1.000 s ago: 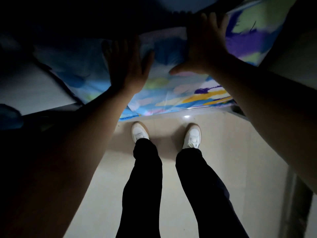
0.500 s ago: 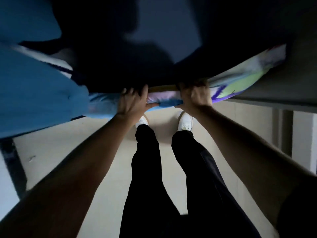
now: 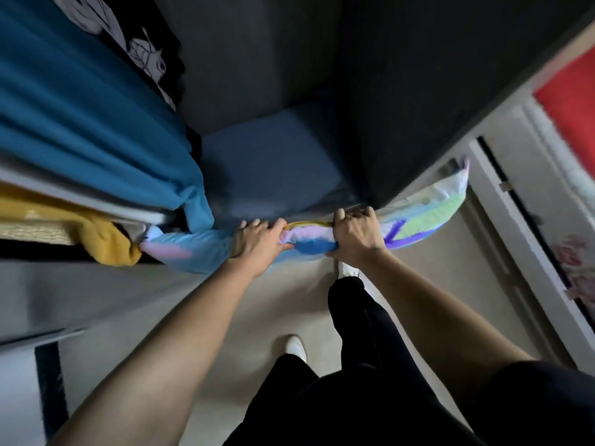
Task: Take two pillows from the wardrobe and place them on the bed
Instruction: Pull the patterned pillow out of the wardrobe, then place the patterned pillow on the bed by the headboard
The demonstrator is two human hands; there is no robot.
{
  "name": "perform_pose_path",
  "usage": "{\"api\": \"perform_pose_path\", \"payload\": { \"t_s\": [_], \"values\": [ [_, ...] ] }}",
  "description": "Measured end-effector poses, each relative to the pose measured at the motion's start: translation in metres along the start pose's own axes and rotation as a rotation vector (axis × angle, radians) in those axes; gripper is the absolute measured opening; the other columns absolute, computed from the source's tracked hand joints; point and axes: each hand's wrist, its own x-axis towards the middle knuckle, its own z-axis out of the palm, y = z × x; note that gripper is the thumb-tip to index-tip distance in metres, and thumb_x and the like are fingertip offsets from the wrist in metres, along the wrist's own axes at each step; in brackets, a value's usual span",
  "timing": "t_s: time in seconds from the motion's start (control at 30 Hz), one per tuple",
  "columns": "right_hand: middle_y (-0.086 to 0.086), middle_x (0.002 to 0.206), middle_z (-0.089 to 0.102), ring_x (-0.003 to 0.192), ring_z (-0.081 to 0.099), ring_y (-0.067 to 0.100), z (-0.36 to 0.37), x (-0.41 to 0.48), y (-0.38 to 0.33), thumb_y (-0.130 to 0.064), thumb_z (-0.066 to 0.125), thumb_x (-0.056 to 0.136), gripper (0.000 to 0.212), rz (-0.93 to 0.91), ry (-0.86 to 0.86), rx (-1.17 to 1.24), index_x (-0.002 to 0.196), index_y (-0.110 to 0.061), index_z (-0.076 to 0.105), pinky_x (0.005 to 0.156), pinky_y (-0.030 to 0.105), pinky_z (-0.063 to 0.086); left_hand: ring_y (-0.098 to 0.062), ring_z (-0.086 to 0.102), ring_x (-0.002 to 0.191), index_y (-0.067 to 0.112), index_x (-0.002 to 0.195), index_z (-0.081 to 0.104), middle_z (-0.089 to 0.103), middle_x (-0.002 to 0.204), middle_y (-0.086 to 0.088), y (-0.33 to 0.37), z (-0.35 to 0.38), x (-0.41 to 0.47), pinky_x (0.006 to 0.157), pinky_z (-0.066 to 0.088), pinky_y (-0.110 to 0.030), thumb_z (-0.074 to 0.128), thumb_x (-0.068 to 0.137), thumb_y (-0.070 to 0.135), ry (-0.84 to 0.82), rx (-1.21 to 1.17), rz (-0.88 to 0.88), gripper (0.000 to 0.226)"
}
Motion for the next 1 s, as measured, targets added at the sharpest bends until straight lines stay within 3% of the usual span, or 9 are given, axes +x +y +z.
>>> {"api": "perform_pose_path", "payload": {
  "t_s": [0.23, 0.5, 0.57, 0.67, 0.77, 0.87, 1.0],
  "values": [
    [0.008, 0.083, 0.072, 0.077, 0.07, 0.025, -0.042, -0.131, -0.017, -0.06, 0.078, 0.058, 0.069, 0.216, 0.062, -0.01, 0.1, -0.011, 0.054, 0.078, 0.037, 0.04, -0.03, 0.061, 0.097, 0.021, 0.103, 0.051, 0.07, 0.099, -0.005, 0.029, -0.05, -0.078, 0.081, 0.038, -0.041, 0.053, 0.081, 0.067, 0.165, 0.037, 0.219, 0.051],
    [0.008, 0.094, 0.06, 0.089, 0.056, 0.032, -0.102, -0.264, 0.06, -0.066, 0.076, 0.054, 0.068, 0.436, 0.213, -0.052, 0.096, -0.017, 0.058, 0.076, 0.041, 0.039, -0.031, 0.06, 0.087, 0.016, 0.09, 0.053, 0.068, 0.091, -0.006, 0.146, -0.141, -0.109, 0.073, 0.039, -0.04, 0.061, 0.081, 0.059, 0.357, 0.06, 0.536, 0.045],
    [0.009, 0.094, 0.057, 0.089, 0.054, 0.032, -0.109, -0.292, 0.086, -0.061, 0.077, 0.058, 0.058, 0.474, 0.257, -0.06, 0.093, -0.017, 0.061, 0.076, 0.042, 0.04, -0.031, 0.06, 0.086, 0.015, 0.09, 0.053, 0.068, 0.089, -0.007, 0.182, -0.156, -0.109, 0.071, 0.039, -0.04, 0.062, 0.081, 0.059, 0.399, 0.066, 0.593, 0.045],
    [0.009, 0.091, 0.057, 0.085, 0.056, 0.032, -0.107, -0.337, 0.136, -0.034, 0.076, 0.071, 0.025, 0.504, 0.337, -0.063, 0.084, -0.017, 0.064, 0.068, 0.04, 0.042, -0.031, 0.061, 0.086, 0.015, 0.091, 0.054, 0.068, 0.089, -0.007, 0.243, -0.176, -0.105, 0.071, 0.038, -0.041, 0.06, 0.084, 0.058, 0.435, 0.055, 0.657, 0.044],
    [0.009, 0.1, 0.055, 0.093, 0.059, 0.033, -0.096, -0.394, 0.205, -0.022, 0.062, 0.085, 0.01, 0.657, 0.328, 0.102, 0.092, -0.016, 0.065, 0.061, 0.037, 0.037, -0.032, 0.063, 0.085, 0.016, 0.09, 0.054, 0.069, 0.087, -0.009, 0.313, -0.193, -0.102, 0.071, 0.039, -0.041, 0.059, 0.086, 0.055, 0.439, 0.034, 0.693, 0.039],
    [0.007, 0.104, 0.057, 0.099, 0.06, 0.031, -0.081, -0.451, 0.274, -0.03, 0.059, 0.09, 0.021, 0.842, 0.398, 0.214, 0.104, -0.016, 0.06, 0.067, 0.038, 0.047, -0.033, 0.063, 0.079, 0.017, 0.087, 0.053, 0.068, 0.081, -0.01, 0.38, -0.203, -0.095, 0.069, 0.041, -0.041, 0.059, 0.087, 0.053, 0.458, 0.035, 0.746, 0.037],
    [0.007, 0.12, 0.051, 0.112, 0.052, 0.03, -0.073, -0.491, 0.342, -0.052, 0.071, 0.074, 0.064, 0.809, 0.431, 0.221, 0.125, -0.02, 0.049, 0.089, 0.04, 0.044, -0.033, 0.062, 0.078, 0.017, 0.087, 0.054, 0.068, 0.082, -0.009, 0.461, -0.216, -0.084, 0.069, 0.04, -0.041, 0.056, 0.09, 0.052, 0.484, 0.065, 0.798, 0.034]
  ]
}}
